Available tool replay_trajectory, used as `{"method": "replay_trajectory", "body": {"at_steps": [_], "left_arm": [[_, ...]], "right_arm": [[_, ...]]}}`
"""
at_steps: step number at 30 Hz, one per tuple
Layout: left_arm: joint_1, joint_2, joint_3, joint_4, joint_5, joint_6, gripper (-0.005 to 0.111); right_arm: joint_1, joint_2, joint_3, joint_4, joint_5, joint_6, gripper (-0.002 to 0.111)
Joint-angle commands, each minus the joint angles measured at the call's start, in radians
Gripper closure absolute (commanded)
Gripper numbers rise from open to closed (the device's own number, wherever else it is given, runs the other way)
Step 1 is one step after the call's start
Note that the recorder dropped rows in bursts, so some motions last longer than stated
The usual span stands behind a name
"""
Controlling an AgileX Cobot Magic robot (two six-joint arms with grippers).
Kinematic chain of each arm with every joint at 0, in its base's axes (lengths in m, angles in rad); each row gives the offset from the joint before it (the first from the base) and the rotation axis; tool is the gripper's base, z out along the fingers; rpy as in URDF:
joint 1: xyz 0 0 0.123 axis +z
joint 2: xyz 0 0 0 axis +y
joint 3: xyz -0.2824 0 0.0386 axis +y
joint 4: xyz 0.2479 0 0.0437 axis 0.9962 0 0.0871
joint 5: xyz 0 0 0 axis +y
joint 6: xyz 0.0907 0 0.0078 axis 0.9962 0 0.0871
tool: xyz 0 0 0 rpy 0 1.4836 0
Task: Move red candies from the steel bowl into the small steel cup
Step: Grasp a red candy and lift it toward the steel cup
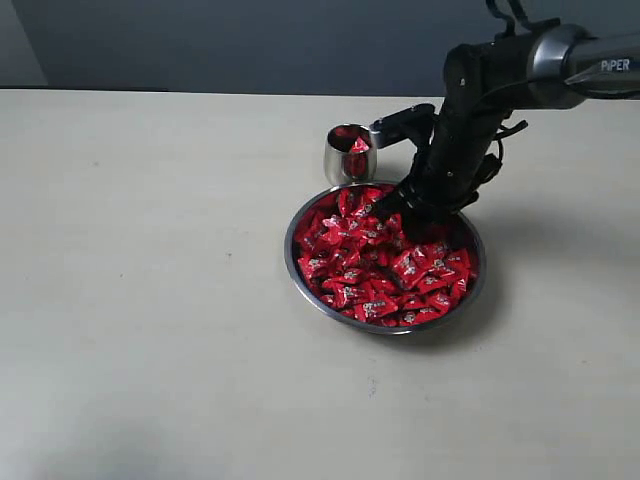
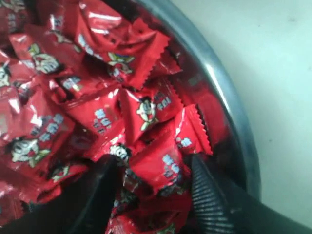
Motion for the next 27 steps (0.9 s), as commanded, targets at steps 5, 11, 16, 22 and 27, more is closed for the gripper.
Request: {"method": "replay_trajectory", "body": {"at_steps": [5,11,16,22,27], "left_arm": [[-0.007,-0.005,0.005,0.002,-0.008,-0.001,0.106],[-0.007,-0.005,0.005,0.002,-0.008,-0.001,0.106],[-0.007,-0.005,0.005,0.002,-0.008,-0.001,0.106],[-0.007,-0.005,0.005,0.002,-0.008,-0.001,0.106],[-0.007,-0.005,0.005,0.002,-0.008,-0.001,0.106]], "right_arm": [[-0.003,0.007,-0.005,-0.01,-0.009,-0.006,0.075],[-0.003,0.006,-0.005,-0.01,-0.005,-0.006,0.096],[-0.003,0.004,-0.005,-0.008,0.003,-0.006,0.101],[-0.003,-0.043,-0.005,-0.008,0.005,-0.002,0.1],[-0.003,-0.085,-0.005,-0.003,0.008,0.001,0.1]]}}
